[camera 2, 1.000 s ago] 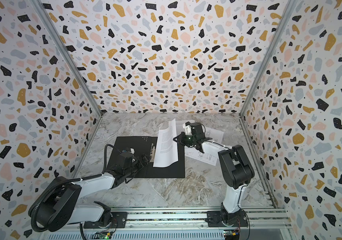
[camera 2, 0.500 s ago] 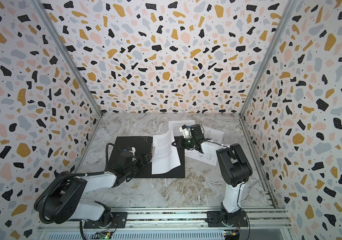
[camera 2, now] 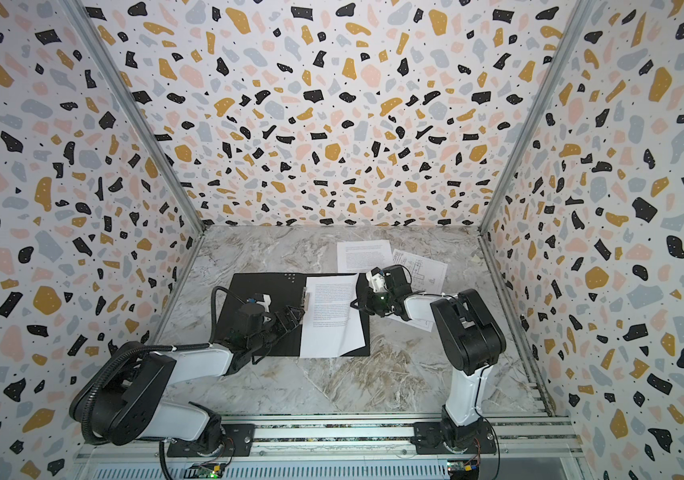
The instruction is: Put the files into the folder
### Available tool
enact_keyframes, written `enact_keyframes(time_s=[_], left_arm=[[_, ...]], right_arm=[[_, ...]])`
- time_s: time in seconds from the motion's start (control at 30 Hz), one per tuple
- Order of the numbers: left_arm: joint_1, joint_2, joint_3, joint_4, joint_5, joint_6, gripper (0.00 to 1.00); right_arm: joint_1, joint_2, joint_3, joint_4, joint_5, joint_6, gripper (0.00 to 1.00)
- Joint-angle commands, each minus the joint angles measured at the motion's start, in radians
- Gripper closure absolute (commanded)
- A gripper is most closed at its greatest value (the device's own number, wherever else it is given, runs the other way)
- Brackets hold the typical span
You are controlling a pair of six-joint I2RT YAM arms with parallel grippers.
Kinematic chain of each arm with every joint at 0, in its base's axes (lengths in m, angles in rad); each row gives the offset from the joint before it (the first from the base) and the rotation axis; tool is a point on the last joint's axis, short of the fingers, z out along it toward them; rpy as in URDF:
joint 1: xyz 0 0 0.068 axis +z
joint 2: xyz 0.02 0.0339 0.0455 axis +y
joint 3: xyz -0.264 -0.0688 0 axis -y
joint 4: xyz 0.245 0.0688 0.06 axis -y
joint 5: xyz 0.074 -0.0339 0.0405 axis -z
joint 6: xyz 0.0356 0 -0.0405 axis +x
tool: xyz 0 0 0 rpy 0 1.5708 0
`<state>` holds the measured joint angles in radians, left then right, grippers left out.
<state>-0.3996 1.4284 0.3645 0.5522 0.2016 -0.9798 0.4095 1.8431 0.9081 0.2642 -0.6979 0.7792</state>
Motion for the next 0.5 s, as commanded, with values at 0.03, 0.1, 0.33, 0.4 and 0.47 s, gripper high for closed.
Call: enact_keyframes(time_s=[0.03,0.1,0.33,0.4,0.47], left_arm=[[0.005,0.023,-0.034,-0.011,0.005,-0.008,0.0],[0.006,0.024,-0.039,0.0,0.011,-0.013,0.0],[0.006,0.025,-0.047,0.012,0.014,-0.021,0.0],[0.006,0.027,-0.05,0.018,0.016,-0.025,0.0],[0.007,0.029,-0.051,0.021,0.016,-0.028,0.0]], right_arm=[[-0.003,-0.058,-0.035,0.122,0.039,0.085,1.0],[-0.003,-0.055,-0.044,0.145,0.048,0.101,1.0],[-0.003,-0.044,-0.034,0.163,0.088,0.111,1.0],[-0.003,-0.04,-0.038,0.174,0.098,0.124,1.0],[-0.003,-0.035,-0.042,0.189,0.098,0.138,1.0]])
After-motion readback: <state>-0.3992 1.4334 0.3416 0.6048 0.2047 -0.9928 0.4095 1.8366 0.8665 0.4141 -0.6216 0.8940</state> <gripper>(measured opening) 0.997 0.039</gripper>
